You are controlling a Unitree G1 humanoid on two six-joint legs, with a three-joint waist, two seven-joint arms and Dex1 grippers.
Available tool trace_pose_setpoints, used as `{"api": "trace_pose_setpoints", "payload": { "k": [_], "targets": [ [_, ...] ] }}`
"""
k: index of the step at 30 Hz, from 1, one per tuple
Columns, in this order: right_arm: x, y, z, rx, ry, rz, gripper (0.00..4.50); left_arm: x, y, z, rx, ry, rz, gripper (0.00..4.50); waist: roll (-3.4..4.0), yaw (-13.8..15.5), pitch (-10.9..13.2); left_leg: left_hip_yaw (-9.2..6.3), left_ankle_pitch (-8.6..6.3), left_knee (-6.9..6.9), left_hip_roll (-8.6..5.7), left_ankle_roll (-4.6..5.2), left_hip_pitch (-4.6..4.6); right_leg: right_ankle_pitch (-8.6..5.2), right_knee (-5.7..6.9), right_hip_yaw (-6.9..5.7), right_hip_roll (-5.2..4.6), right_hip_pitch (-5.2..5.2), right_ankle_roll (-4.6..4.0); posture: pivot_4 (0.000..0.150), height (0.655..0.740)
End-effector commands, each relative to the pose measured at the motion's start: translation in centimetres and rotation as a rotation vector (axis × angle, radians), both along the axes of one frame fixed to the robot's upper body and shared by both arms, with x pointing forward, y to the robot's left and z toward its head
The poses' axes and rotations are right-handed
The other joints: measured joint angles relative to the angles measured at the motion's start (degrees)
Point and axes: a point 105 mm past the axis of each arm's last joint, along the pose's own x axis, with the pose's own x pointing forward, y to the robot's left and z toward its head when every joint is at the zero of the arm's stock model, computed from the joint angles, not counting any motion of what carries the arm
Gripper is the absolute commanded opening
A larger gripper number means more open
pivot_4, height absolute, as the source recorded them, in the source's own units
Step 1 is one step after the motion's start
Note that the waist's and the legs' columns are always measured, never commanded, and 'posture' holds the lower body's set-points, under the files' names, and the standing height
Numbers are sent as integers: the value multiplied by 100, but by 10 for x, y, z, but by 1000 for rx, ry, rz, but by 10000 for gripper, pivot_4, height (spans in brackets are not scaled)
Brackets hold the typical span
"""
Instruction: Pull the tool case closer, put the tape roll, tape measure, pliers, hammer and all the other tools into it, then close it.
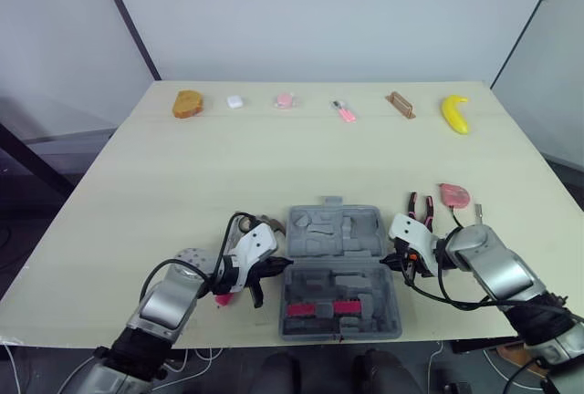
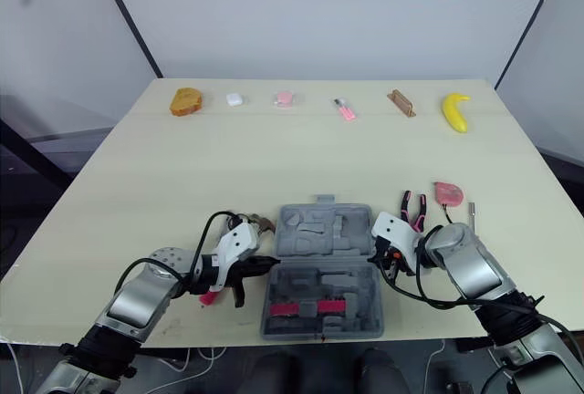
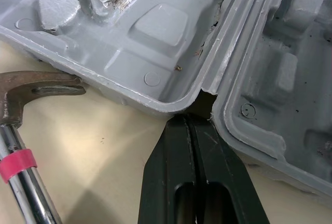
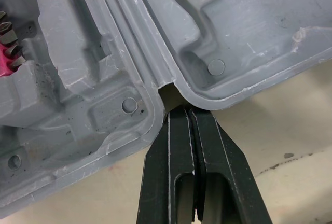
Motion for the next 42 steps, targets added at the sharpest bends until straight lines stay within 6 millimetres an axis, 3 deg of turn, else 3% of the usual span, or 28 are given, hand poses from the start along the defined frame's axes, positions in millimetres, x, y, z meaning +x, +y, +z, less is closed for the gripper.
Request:
{"api": "trace_pose_setpoints", "payload": {
  "k": [1,42],
  "targets": [
    [-14,3,-9,2,56,26,0,-13,-1,-10,12,46,-23,674,1,0,-1,0,0,0,0,0,1,0,0,0,0,1,0,1500,7400],
    [-44,-4,-14,-10,109,24,0,-55,9,-31,23,139,-11,674,2,3,-35,4,-1,-2,2,1,12,-2,-1,5,0,8,0,1500,7400]
  ]
}}
